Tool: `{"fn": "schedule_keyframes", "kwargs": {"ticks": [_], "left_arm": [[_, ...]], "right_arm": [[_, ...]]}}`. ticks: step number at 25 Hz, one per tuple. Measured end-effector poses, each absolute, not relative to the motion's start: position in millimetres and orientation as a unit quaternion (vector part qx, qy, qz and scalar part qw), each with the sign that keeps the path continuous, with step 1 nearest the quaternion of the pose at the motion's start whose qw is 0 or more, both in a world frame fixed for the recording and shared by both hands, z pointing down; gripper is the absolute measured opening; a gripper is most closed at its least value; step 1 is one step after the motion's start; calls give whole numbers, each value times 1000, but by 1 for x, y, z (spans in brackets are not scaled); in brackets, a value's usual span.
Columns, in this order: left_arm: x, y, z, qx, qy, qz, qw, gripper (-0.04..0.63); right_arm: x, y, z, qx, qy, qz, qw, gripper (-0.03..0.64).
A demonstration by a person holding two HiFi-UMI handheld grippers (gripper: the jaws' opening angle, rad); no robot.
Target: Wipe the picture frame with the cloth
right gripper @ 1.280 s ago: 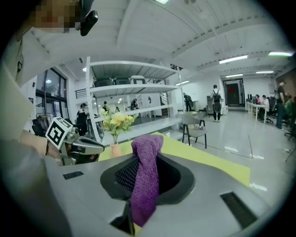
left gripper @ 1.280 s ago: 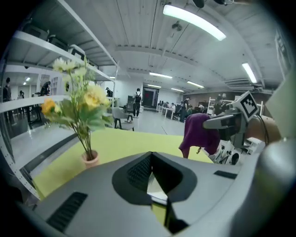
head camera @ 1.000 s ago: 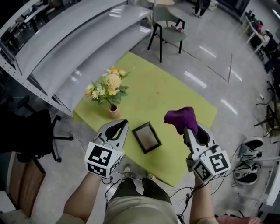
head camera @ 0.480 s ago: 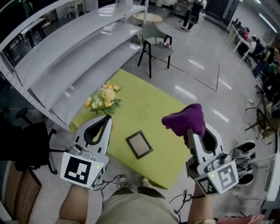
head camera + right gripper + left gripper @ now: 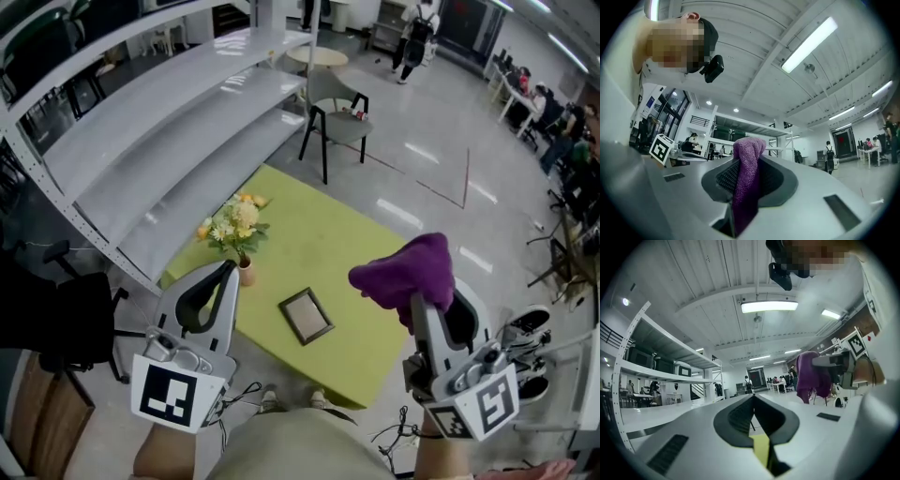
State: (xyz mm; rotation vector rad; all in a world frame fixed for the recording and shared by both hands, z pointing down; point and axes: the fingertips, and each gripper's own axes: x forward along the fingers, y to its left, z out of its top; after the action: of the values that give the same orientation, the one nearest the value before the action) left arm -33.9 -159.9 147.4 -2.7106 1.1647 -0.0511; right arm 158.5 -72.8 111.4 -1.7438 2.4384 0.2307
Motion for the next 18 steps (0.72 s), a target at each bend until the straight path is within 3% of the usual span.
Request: {"fn": "schedule_keyframes", "kwargs": {"ticks": [9, 18], "left_arm": [[-46, -136, 185, -916, 393, -39, 70, 6], [-44, -130, 216, -918, 388, -56, 51, 6]], "right_arm": [[132, -64, 151, -558, 826, 83, -22, 75], [123, -66, 185, -546, 836, 45, -45, 75]]}}
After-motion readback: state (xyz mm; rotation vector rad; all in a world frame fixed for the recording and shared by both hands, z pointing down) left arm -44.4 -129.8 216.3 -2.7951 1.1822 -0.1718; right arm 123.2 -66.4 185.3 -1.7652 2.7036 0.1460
